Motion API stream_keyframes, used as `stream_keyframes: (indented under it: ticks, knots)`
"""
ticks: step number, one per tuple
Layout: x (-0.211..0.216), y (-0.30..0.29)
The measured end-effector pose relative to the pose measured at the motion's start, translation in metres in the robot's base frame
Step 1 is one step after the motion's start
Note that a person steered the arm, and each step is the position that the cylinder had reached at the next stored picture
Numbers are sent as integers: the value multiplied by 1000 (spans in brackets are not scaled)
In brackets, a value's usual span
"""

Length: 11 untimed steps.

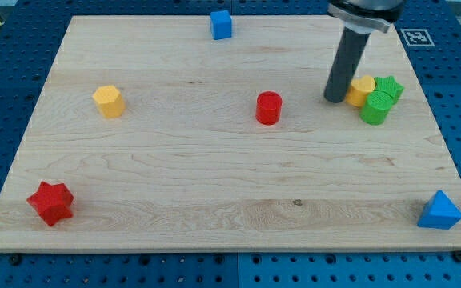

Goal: Move the arm to the left of the yellow hexagon

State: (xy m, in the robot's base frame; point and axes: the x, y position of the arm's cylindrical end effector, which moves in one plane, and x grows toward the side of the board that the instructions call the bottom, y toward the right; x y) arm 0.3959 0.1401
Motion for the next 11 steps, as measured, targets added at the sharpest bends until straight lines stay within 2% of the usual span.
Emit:
stream_keyframes:
  ticks: [1, 3, 4, 5, 6, 7, 8, 9, 10, 11]
  knots:
    - [0, -64]
    - [-3, -247]
    - [-6, -293]
    - [-6, -292]
    - [-26, -286]
    - [-43, -317]
    - [-43, -406]
    - [-31, -445]
    - [-2, -436]
    - [5, -426]
